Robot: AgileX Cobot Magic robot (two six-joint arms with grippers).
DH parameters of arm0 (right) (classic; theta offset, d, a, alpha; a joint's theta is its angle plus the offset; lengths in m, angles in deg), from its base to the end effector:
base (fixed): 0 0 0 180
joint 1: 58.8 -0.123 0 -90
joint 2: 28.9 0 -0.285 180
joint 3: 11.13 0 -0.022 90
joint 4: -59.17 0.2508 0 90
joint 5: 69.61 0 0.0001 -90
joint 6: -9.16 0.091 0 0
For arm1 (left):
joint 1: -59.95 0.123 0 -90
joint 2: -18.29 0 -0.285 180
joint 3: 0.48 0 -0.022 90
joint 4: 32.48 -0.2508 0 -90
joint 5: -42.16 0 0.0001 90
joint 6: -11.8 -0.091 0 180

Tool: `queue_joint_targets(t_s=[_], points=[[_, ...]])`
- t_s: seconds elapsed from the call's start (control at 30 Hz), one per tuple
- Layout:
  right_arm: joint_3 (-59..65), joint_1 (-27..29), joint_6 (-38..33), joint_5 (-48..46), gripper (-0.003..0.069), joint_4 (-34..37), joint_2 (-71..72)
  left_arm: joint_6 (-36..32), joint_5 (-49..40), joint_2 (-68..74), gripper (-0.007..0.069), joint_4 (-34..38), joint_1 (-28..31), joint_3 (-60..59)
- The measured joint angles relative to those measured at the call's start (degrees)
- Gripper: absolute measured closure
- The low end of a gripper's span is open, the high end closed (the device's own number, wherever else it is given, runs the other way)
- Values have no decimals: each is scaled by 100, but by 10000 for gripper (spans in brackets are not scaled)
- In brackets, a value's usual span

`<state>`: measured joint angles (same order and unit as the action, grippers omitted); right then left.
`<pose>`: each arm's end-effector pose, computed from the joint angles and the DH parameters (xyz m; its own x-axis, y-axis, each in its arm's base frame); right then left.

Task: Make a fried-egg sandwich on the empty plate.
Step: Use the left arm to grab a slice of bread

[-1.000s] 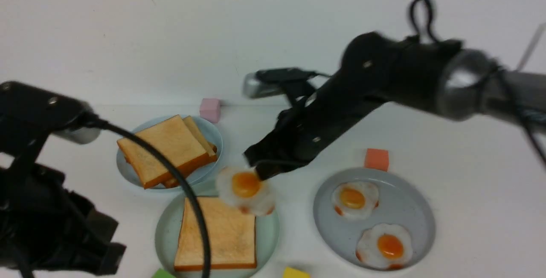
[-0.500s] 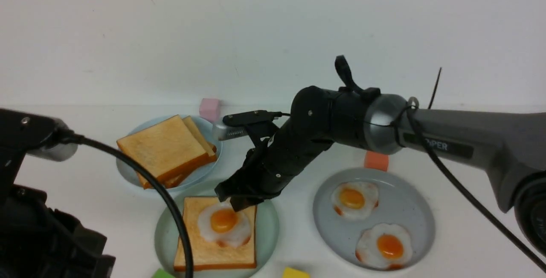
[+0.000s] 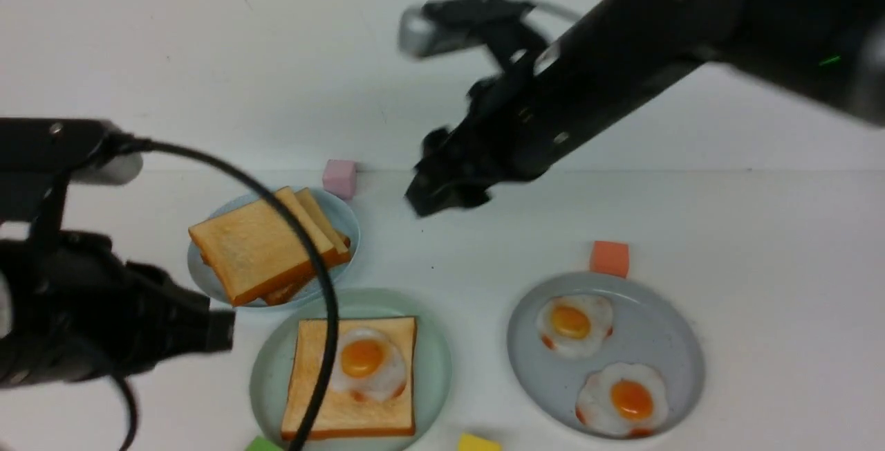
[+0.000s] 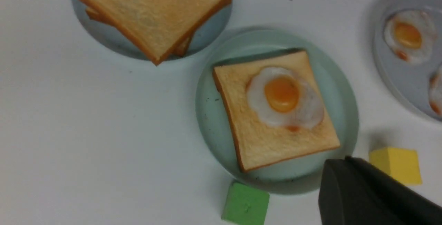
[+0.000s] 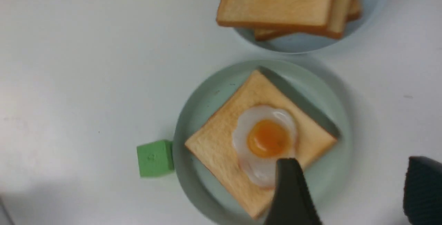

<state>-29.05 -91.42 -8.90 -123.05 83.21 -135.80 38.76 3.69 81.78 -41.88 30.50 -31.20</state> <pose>0.3112 0.2345 0.3563 -0.6052 -0.4496 -0.6570 -0.7216 0.6584 0.2142 0.1712 -0.0860 0.3206 -0.6942 0.0092 -0.7198 0.2028 0.9619 -0.1834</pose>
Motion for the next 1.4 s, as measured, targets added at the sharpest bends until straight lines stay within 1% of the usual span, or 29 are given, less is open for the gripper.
queue_joint_targets(t_s=[0.07,0.1,0.2,0.23,0.27,0.33,0.37,0.4,0.43,0.5,0.57,0.6,0.63,0.67,0.8,0.97,1.2,1.4], points=[[28,18,64,-116,215,-110,262,47,64,255,638,12,246,149],[139,23,92,-170,215,-172,508,-1,93,448,638,94,513,297],[524,17,120,-168,215,-191,908,-422,93,874,638,595,1127,659],[731,17,119,-168,215,-191,1060,-678,71,1009,638,845,1334,764],[1140,12,121,-123,215,-191,1312,-1109,11,1292,637,1479,1766,947],[1588,6,121,-62,215,-197,1557,-1614,-108,1707,636,2500,2324,1125],[1629,6,121,-55,215,-197,1580,-1715,-115,1746,636,2592,2431,1136],[1790,6,121,-37,214,-203,1685,-1860,-153,1906,634,2948,2588,1177],[2004,6,125,-29,214,-211,1783,-2184,-188,2147,627,3429,2929,1221],[2326,6,125,-29,214,-211,1983,-2624,-167,2638,600,4176,3369,1252],[2477,6,125,-23,214,-211,2100,-2898,-28,3014,569,4580,3641,1252],[2486,6,125,-28,214,-211,2109,-2947,-6,3055,565,4619,3659,1252],[2540,6,125,-41,214,-203,2187,-3132,237,3419,528,4925,3754,1252],[2538,6,125,-41,214,-203,2188,-3154,268,3457,523,4954,3755,1252],[2543,6,125,-35,214,-183,2245,-3827,808,4244,400,5729,3762,1280],[2543,6,125,-35,214,-183,2252,-4351,1049,4727,320,6181,3762,1440],[2543,6,125,-41,214,-183,2252,-5007,1091,5193,307,7011,3762,1751],[2543,6,125,-107,214,-189,2252,-5129,1119,5367,307,7157,3762,1799]])
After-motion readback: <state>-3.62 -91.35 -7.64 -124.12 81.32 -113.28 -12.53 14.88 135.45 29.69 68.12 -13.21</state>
